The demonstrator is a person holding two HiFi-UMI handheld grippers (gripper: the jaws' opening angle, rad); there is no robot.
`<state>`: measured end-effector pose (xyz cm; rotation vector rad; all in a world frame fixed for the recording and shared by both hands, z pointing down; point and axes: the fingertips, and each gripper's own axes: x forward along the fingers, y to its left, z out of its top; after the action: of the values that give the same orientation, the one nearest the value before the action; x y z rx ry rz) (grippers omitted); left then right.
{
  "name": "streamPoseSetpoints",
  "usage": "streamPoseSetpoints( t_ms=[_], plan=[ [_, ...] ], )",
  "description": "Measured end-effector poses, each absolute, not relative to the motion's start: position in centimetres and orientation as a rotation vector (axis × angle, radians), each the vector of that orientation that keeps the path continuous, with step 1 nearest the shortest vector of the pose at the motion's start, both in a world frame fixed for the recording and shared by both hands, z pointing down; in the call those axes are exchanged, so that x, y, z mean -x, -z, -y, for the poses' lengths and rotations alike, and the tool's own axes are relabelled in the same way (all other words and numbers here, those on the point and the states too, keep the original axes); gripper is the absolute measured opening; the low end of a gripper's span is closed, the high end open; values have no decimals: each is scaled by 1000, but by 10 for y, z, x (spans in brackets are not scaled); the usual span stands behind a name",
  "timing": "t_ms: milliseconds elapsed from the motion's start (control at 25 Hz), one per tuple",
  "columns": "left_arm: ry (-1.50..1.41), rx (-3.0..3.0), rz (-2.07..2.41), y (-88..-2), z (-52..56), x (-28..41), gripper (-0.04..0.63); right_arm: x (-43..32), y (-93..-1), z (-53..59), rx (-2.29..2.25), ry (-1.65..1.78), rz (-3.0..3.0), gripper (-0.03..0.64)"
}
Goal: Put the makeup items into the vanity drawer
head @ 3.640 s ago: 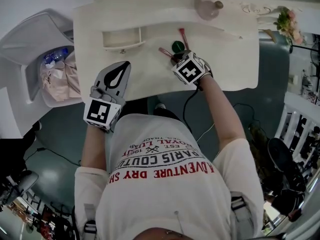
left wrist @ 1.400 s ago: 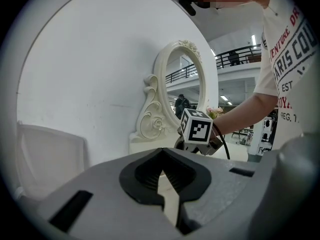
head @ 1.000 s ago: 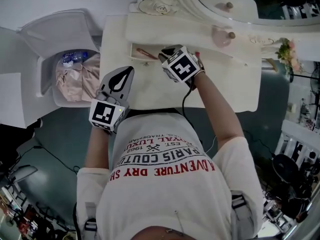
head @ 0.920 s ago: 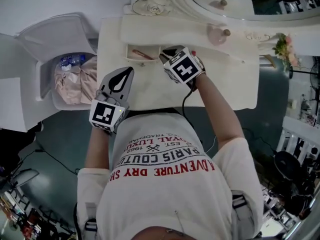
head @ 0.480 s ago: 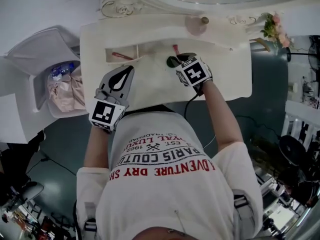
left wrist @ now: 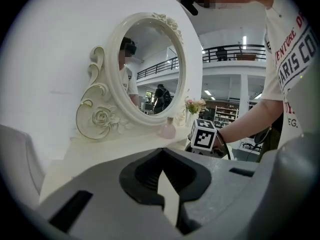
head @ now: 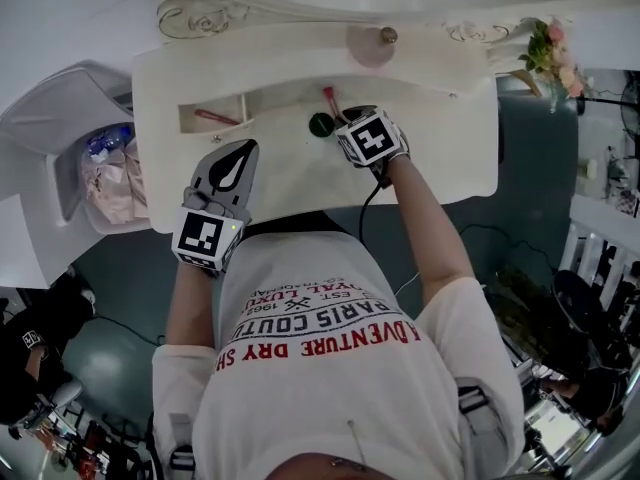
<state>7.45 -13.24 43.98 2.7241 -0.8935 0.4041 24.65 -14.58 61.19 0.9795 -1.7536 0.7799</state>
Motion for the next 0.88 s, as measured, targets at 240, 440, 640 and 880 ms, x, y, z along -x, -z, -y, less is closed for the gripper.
streamPoseSetpoints(
  t_ms=[240, 440, 640, 880],
  plan=[
    [-416, -2677, 961, -454, 135, -83, 3, -239, -627, 156, -929, -793, 1769, 71],
    [-412, -2693, 956, -457, 132, -88, 3, -243, -629, 156, -933, -796, 1762, 44],
    [-390, -2710, 956, -450, 135, -83, 3, -242, -629, 158, -931, -803, 1740, 43],
    [-392, -2761, 904, -438, 135, -70, 3, -235, -611, 159, -974, -792, 1724, 41]
  ],
)
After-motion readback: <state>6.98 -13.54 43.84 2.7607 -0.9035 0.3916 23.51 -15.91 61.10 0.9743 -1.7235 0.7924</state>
